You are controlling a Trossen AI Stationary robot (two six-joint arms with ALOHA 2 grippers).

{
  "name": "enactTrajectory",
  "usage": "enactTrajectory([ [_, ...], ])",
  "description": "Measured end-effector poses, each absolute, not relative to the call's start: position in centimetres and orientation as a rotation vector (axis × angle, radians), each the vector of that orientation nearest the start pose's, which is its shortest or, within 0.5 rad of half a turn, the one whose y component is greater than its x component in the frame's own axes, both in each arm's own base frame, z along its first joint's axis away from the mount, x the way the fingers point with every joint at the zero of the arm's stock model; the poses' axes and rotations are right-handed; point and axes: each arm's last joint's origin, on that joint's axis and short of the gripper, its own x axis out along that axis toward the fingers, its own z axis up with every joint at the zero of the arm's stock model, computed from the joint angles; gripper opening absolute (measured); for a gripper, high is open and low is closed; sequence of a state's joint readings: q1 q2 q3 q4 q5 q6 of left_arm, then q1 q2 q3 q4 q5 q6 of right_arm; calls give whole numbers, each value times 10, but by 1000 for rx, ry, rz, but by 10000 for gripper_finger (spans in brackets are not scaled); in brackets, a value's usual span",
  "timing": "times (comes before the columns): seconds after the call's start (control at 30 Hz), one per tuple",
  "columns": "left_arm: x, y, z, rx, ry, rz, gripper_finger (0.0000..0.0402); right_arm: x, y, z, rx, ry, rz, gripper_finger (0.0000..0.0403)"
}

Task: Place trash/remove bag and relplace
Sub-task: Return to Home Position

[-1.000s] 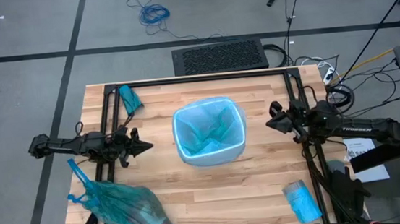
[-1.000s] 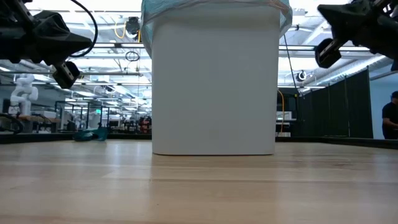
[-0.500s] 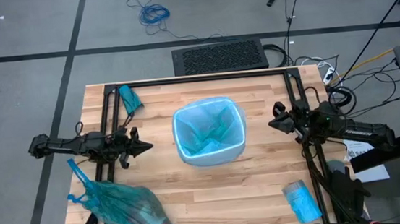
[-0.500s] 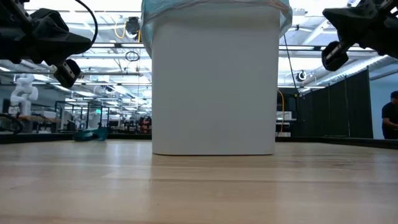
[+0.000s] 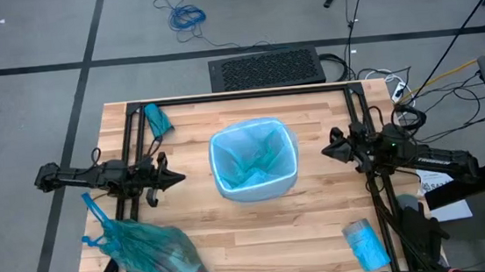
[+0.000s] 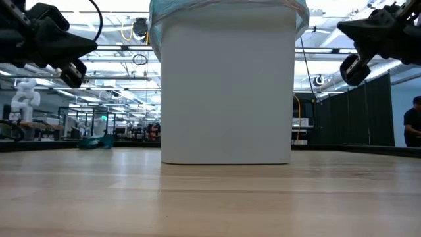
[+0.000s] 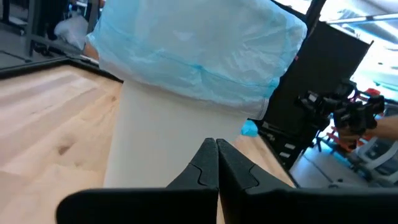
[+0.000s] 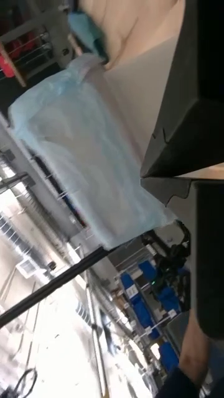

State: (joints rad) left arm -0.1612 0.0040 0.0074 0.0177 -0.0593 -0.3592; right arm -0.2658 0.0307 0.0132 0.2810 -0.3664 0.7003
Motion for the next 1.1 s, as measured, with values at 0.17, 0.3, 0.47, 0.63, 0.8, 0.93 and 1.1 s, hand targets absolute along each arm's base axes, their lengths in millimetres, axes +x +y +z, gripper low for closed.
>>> enactTrajectory([
  [0.17, 96, -14, 167, -329, -4, -106, 0, 94, -15, 187, 628, -151, 163, 2],
  [0.3, 96, -14, 167, -333, -3, -107, 0, 95, -15, 185, 634, -136, 159, 2],
  [0.47, 96, -14, 167, -333, -3, -107, 0, 95, -15, 185, 634, -135, 159, 2],
  [0.63, 96, -14, 167, -334, -3, -107, 0, 95, -15, 185, 634, -135, 159, 2],
  [0.8, 96, -14, 167, -334, -3, -107, 0, 95, -15, 185, 634, -135, 159, 2],
  [0.93, 96, -14, 167, -334, -3, -107, 0, 95, -15, 185, 634, -135, 159, 2],
  [1.1, 96, -14, 167, -334, -3, -107, 0, 95, -15, 185, 634, -135, 159, 2],
])
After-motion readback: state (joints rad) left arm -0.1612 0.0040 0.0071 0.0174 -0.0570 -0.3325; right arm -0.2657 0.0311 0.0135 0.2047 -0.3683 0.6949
